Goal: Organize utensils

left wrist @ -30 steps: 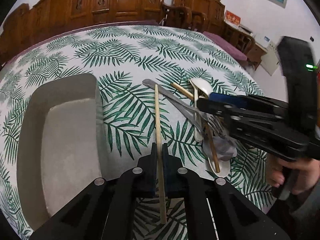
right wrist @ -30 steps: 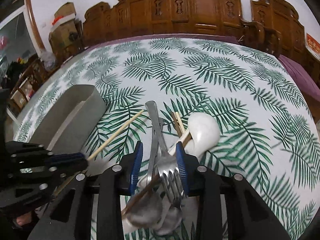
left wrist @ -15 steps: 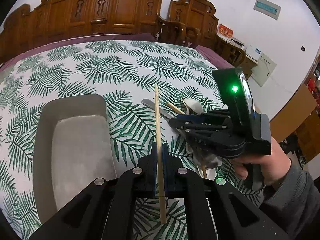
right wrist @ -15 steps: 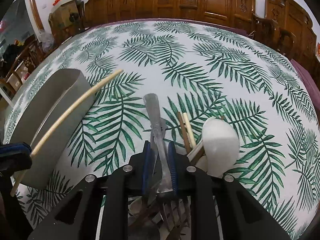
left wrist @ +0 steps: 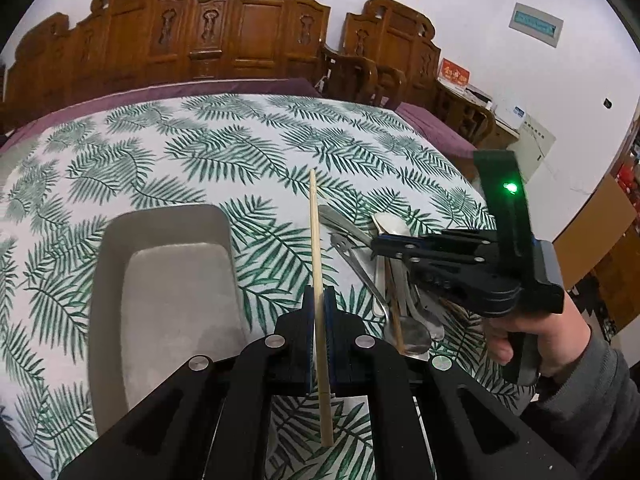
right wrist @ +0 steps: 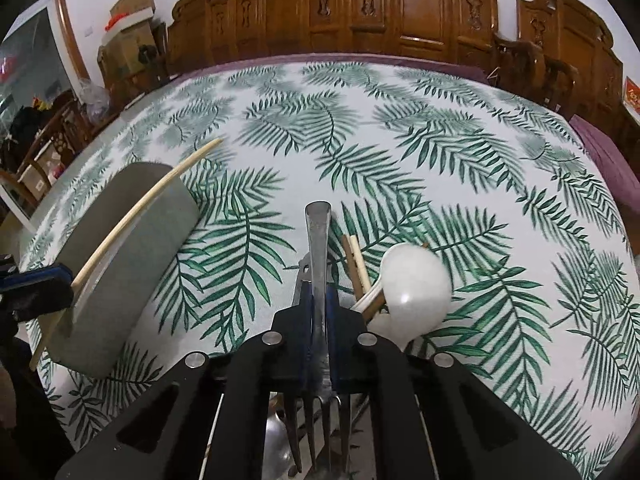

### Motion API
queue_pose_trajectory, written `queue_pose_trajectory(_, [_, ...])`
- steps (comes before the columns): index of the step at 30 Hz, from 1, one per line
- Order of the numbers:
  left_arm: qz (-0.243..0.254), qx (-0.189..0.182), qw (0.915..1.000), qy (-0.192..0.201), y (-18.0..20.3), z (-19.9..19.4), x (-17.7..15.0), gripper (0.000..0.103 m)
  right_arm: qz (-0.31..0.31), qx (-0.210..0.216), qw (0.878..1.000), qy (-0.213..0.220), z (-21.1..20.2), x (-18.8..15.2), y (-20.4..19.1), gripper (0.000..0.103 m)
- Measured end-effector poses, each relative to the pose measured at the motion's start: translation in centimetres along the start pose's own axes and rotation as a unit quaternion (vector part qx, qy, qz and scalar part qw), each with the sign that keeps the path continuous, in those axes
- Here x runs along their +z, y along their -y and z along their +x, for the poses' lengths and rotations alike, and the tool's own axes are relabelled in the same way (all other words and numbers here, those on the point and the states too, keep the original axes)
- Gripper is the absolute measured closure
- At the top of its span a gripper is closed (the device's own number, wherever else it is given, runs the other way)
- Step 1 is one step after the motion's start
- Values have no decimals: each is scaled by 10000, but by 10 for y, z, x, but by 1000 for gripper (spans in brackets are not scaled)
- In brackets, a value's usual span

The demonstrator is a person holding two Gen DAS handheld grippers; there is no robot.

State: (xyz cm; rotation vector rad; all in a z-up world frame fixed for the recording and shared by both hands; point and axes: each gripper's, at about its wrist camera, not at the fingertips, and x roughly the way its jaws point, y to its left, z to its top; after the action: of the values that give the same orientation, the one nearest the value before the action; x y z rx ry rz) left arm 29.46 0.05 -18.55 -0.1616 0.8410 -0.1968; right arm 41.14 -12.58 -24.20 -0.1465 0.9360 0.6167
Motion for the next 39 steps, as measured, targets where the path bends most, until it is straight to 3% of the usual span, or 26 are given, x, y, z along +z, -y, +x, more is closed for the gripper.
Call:
queue_pose_trajectory(13, [-183,463,9987,97,-43,-30,-3,99,-61,161,9993,321,-28,-5,-17,95])
queue_pose_trajectory(31, [-333,730,9947,-641,-90,8,-22,99,-381,410,9979,333,-26,0,-54,95])
queue_pose_trajectory(39, [-391,826,9933,-705,-94,14,-22,99,-455,611,9962,411,-31,2,-65,95])
